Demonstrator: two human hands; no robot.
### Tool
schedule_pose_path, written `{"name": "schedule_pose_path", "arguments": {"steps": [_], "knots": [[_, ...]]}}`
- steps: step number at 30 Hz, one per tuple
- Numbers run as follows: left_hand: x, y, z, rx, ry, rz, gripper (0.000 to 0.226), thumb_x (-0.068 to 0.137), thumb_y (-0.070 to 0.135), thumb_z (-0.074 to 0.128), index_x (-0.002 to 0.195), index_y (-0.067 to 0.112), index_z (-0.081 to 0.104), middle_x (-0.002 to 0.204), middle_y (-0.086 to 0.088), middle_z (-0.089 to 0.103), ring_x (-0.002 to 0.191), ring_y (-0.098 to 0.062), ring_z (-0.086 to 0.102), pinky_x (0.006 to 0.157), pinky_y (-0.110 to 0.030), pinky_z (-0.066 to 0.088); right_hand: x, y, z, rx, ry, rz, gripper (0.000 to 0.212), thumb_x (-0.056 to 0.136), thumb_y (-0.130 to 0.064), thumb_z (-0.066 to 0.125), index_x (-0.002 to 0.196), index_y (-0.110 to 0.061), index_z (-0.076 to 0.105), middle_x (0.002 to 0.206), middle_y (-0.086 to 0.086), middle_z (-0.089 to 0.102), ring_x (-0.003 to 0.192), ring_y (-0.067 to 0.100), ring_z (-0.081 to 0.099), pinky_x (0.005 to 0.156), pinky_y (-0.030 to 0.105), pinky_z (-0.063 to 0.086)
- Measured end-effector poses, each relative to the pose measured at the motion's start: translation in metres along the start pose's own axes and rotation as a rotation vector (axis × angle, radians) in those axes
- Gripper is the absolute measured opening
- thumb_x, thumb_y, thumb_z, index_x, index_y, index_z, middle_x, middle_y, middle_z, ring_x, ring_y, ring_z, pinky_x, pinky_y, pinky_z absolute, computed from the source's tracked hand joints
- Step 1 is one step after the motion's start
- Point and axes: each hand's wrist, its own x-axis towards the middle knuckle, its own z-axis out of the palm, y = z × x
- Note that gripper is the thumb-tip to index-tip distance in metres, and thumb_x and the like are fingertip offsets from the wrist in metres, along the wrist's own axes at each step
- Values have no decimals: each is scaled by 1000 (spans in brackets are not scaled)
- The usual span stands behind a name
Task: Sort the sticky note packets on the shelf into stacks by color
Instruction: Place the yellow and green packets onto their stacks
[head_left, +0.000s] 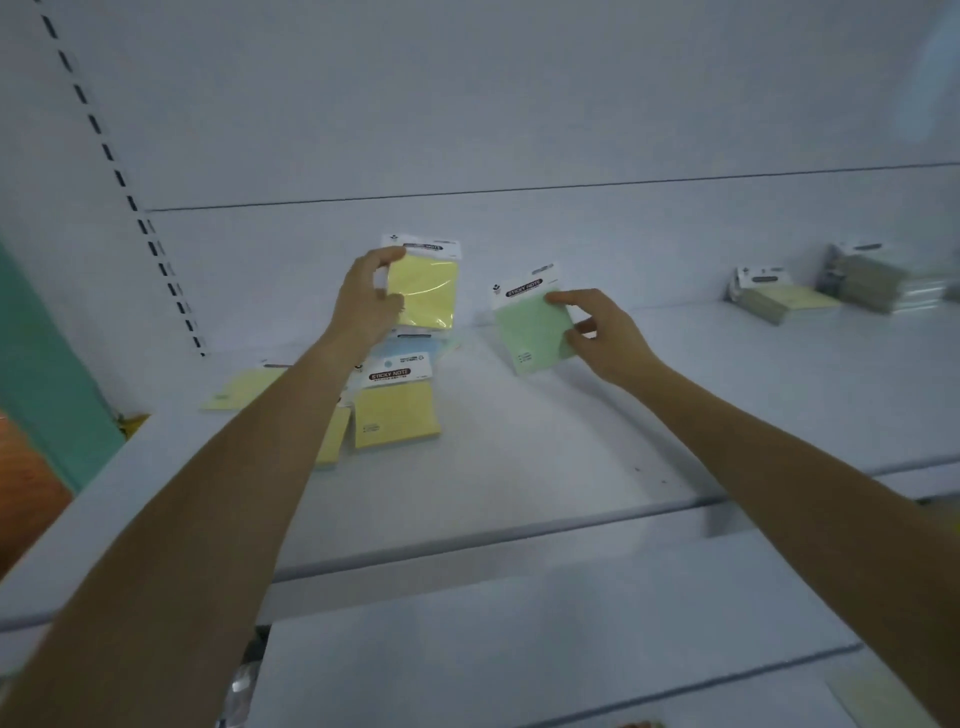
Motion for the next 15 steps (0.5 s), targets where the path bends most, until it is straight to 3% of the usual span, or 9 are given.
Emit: {"name": "schedule_pose_path", "arguments": {"steps": [4, 8, 10, 12, 15], "knots": [[-2, 36, 60, -16, -85, 46, 57, 80, -10, 47, 130, 16, 47, 140, -9, 39, 85, -19, 52, 58, -14, 40, -24, 34, -55, 8, 76, 74, 49, 83, 11, 44, 124, -13, 52, 133, 8, 48, 94, 19, 53, 63, -2, 41], [-9, 79, 139, -71, -118, 51, 56, 80, -9, 48, 131, 15, 46, 140, -9, 37, 89, -20, 53, 51, -1, 40, -46, 85, -128, 31, 159, 197, 50, 83, 7, 46, 125, -20, 52, 136, 3, 47, 93, 27, 62, 68, 7, 45], [-15, 99, 185, -92, -138, 56, 56, 80, -9, 48, 131, 15, 45, 140, -10, 36, 89, -21, 53, 48, -1, 39, -59, 111, -168, 55, 191, 241, 51, 82, 8, 46, 124, -20, 53, 137, 4, 47, 89, 25, 62, 74, 16, 45], [-22, 116, 232, -122, -141, 53, 57, 80, -8, 49, 131, 16, 46, 140, -10, 36, 94, -23, 54, 60, -10, 45, -73, 138, -208, 85, 203, 277, 52, 81, 9, 46, 124, -20, 54, 136, 7, 50, 87, 22, 60, 80, 26, 45], [-31, 141, 295, -186, -124, 13, 58, 77, -6, 51, 130, 17, 47, 140, -8, 38, 118, -29, 51, 92, -36, 48, -92, 176, -262, 104, 209, 306, 52, 81, 8, 47, 124, -20, 53, 136, 8, 49, 91, 27, 62, 86, 34, 47]]}}
